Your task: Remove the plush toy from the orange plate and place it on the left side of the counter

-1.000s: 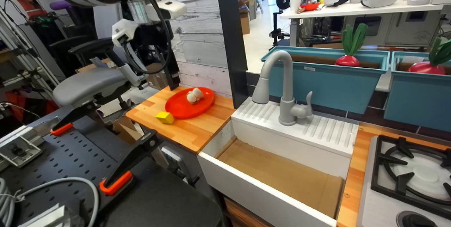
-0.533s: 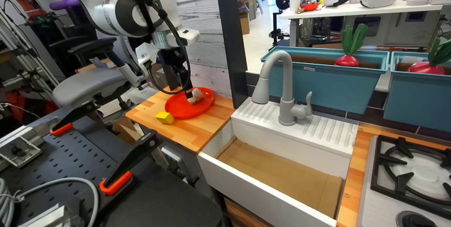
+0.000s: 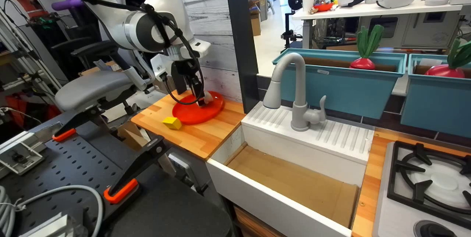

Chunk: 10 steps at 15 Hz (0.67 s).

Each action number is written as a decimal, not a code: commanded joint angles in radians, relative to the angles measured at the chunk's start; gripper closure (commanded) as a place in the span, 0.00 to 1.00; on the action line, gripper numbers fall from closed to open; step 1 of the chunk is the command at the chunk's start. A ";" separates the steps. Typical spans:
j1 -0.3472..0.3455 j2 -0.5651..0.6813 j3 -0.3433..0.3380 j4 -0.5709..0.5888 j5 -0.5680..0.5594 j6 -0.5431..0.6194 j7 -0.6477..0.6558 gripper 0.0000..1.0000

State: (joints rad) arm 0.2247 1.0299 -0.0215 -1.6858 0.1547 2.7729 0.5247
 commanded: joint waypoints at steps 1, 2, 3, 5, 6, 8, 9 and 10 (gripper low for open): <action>-0.009 0.032 0.006 0.063 0.047 -0.003 -0.007 0.60; -0.014 0.026 0.012 0.060 0.056 0.005 -0.011 0.66; -0.017 0.017 0.019 0.052 0.067 0.010 -0.017 0.73; -0.013 -0.005 0.027 0.025 0.076 0.023 -0.027 0.88; 0.002 -0.024 0.021 0.000 0.078 0.028 -0.014 0.96; 0.018 -0.059 0.025 -0.053 0.076 0.053 -0.017 0.97; 0.026 -0.085 0.028 -0.089 0.075 0.073 -0.019 0.96; 0.034 -0.114 0.034 -0.129 0.076 0.086 -0.021 0.98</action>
State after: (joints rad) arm 0.2334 1.0150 0.0021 -1.6804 0.2082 2.7967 0.5212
